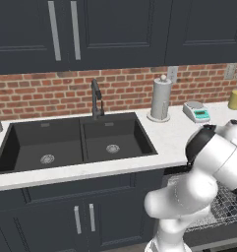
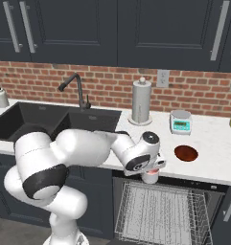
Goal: Pick up the cup and bowl from the counter, place them in the dishwasher, and close the dishwasher door.
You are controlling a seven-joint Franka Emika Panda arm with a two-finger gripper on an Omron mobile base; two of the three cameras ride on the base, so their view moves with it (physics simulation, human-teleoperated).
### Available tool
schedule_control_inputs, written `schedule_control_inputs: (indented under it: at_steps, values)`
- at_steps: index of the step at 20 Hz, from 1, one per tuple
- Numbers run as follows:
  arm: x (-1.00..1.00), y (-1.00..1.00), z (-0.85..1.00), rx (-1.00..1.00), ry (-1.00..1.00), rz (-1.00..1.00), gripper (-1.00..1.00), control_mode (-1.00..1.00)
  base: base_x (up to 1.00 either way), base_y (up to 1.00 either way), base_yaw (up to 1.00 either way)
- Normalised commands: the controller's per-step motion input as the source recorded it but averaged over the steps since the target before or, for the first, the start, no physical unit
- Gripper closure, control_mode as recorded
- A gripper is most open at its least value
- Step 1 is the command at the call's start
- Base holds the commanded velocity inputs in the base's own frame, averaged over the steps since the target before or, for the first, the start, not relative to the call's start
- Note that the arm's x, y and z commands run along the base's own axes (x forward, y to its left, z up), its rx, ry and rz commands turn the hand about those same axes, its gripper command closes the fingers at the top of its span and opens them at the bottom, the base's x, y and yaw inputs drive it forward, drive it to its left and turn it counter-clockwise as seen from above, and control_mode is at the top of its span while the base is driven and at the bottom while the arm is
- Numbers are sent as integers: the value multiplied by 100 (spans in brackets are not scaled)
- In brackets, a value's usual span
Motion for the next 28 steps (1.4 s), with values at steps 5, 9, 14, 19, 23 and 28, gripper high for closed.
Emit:
schedule_control_inputs:
  at_steps: [5, 9, 14, 19, 23, 28]
  values:
    - [-54, 0, -12, 0, 1, 6, 100, -100, 0, 0, 0]
    - [-20, -4, -21, 0, 5, 7, 100, -100, 0, 0, 0]
    - [-2, -30, -26, 0, 1, 4, 100, -100, 0, 0, 0]
    - [0, -63, -31, 2, 0, 0, 100, -100, 0, 0, 0]
    - [0, -76, -21, 8, 0, 0, 100, -100, 0, 0, 0]
    - [0, -76, -5, 16, 0, 0, 100, -100, 0, 0, 0]
